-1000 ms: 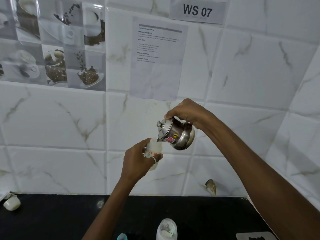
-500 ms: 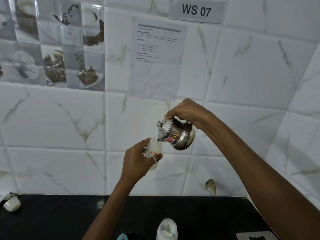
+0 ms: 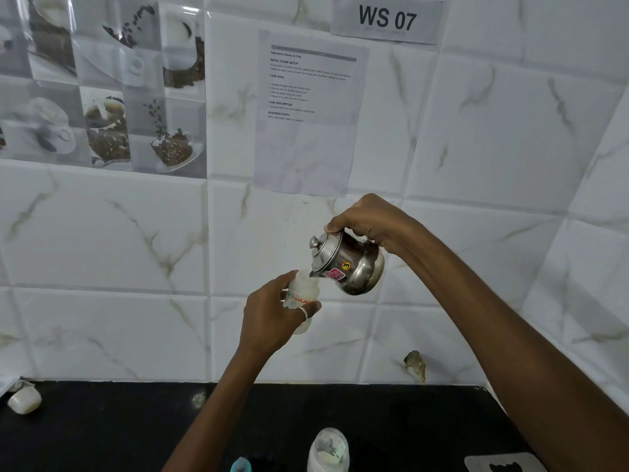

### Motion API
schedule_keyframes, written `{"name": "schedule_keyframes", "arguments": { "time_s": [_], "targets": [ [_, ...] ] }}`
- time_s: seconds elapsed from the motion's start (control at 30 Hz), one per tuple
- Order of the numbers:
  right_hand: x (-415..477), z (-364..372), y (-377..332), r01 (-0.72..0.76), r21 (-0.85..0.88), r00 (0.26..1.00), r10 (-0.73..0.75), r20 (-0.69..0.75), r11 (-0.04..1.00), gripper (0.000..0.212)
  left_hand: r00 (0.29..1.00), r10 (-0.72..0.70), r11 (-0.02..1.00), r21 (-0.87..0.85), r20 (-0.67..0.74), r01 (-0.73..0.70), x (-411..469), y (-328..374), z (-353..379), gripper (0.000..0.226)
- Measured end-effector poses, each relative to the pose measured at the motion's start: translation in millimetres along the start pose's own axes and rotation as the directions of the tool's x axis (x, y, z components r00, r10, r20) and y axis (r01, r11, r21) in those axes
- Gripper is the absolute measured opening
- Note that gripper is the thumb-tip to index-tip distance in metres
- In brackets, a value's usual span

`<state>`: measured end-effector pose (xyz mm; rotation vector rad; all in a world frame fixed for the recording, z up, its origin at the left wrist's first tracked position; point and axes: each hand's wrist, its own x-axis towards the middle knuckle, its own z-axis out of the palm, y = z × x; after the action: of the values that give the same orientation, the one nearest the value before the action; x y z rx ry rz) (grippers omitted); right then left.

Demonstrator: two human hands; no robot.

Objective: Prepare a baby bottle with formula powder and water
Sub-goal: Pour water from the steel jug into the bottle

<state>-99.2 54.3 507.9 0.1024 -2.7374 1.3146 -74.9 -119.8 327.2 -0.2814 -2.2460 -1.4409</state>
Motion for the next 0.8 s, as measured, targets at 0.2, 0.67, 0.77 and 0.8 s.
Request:
{"name": "schedule_keyframes", "arguments": {
  "time_s": [0.2,0.67,0.77,0.8],
  "targets": [
    [-3,-3,8,-0.019,0.047,1.0,0.019,-0.009,0.999,0.032,1.0,-0.005,1.0,0.003,0.001,0.005,0,-1,1,0.072],
    [-9,-9,29,-0.092,0.123,0.995,0.095,-0.025,0.988,0.023,1.0,-0.015,1.0,-0.004,0.004,0.015,2,-2,9,0.073],
    [-8,-10,36,-0.106,0.162,0.993,0.111,-0.025,0.981,0.023,1.0,-0.015,1.0,0.004,0.005,0.015,3,-2,10,0.074],
    [-8,-10,39,-0.111,0.173,0.993,0.118,-0.031,0.979,0.025,1.0,-0.014,1.0,0.006,0.006,0.014,3,-3,11,0.074]
  ]
}}
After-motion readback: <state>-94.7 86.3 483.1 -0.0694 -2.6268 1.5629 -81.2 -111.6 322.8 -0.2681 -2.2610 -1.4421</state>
